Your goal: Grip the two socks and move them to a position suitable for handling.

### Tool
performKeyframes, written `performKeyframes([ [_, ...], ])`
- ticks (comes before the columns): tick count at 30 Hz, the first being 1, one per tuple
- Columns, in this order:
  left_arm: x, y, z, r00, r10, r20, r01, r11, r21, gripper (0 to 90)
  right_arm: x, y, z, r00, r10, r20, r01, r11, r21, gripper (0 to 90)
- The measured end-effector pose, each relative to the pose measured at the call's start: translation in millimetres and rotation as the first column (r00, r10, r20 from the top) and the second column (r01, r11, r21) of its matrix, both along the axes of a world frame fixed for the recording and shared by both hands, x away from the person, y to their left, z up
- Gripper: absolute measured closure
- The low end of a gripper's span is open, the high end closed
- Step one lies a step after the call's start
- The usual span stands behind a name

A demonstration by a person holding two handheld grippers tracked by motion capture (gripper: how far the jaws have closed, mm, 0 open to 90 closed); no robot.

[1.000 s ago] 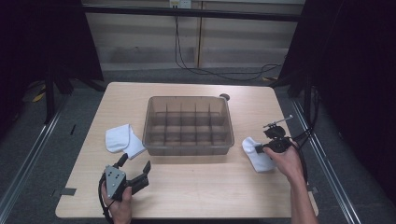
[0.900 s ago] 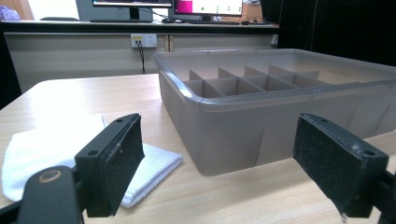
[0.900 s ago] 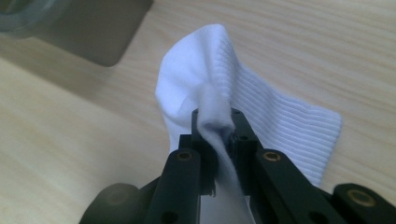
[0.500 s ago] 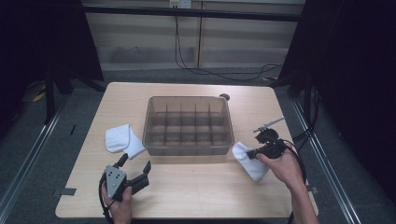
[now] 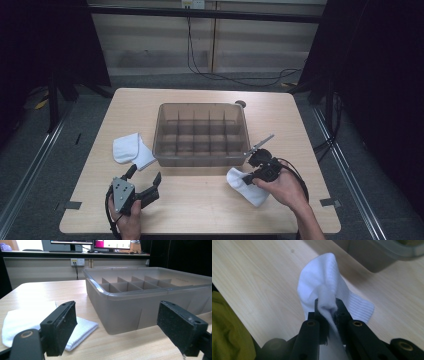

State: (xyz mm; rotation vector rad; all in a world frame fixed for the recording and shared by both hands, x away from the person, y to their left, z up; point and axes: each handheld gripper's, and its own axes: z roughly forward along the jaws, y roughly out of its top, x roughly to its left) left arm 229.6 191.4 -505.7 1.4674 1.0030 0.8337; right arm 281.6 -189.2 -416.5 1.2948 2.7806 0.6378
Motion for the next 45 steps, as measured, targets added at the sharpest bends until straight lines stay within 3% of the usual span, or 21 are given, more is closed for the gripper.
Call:
performKeyframes([
  [8,0.3,-0.6,0.2,1.0,-0.006,-0.001,0.006,0.9999,0.011,15.8,-4.2,31.8,-12.2,0.9967,0.08,-0.015,-0.08,0.997,0.016,83.9],
  [11,0.2,-0.4,0.0,1.0,-0.004,0.0,0.004,1.0,0.002,15.8,-2.4,45.0,-18.4,0.9927,0.113,-0.042,-0.113,0.994,0.007,83.9],
  [21,0.0,0.4,0.0,1.0,-0.003,0.002,0.003,1.0,-0.004,15.8,-1.6,71.4,-9.6,0.9845,0.171,-0.036,-0.171,0.985,0.013,83.9],
  [27,0.2,0.4,0.0,1.0,-0.007,-0.001,0.007,1.0,-0.005,15.8,1.1,76.6,-40.3,0.983,0.159,-0.093,-0.161,0.987,-0.022,83.7],
  [33,0.2,0.4,0.0,1.0,-0.006,-0.001,0.006,1.0,-0.004,15.8,-0.3,79.3,-51.6,0.982,0.159,-0.103,-0.163,0.986,-0.039,81.8],
  [36,0.3,0.2,0.0,1.0,-0.004,-0.002,0.004,1.0,-0.002,15.8,-1.1,79.4,-51.5,0.9815,0.164,-0.099,-0.168,0.985,-0.039,78.3],
  [39,0.2,0.2,0.0,1.0,-0.004,-0.001,0.004,1.0,-0.001,15.8,-2.9,78.9,-50.4,0.9846,0.158,-0.075,-0.162,0.986,-0.042,66.2],
  [40,0.2,0.2,0.0,1.0,-0.003,-0.002,0.003,1.0,-0.002,15.8,-2.9,78.9,-50.4,0.9846,0.158,-0.075,-0.162,0.986,-0.042,66.2],
  [45,0.3,0.2,0.0,1.0,-0.004,-0.002,0.004,1.0,-0.002,15.8,-4.9,75.0,-45.0,0.9856,0.165,-0.038,-0.165,0.986,0.0,52.5],
])
